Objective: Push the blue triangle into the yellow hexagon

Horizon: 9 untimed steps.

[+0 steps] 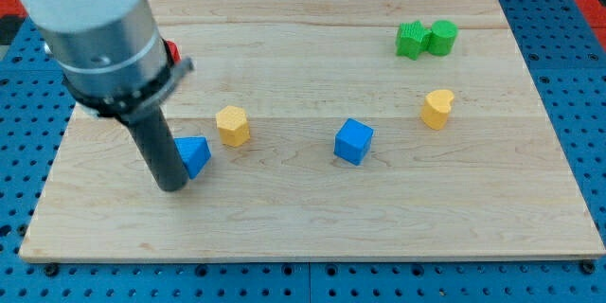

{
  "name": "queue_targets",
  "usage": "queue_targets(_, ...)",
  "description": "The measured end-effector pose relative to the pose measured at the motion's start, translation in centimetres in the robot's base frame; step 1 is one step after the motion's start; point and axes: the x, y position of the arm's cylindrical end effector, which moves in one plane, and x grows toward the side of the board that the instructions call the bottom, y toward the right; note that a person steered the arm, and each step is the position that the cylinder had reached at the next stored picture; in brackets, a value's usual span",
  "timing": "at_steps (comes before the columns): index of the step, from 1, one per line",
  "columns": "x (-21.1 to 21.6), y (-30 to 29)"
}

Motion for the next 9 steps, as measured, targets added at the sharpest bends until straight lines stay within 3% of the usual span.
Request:
queue_targets(2, 0.3, -0.2)
queue_targets(4, -0.3, -7.5)
queue_targets(5, -3.8, -5.0)
queue_targets(6, -3.4, -4.8)
queue_targets(9, -2.3, 8.1)
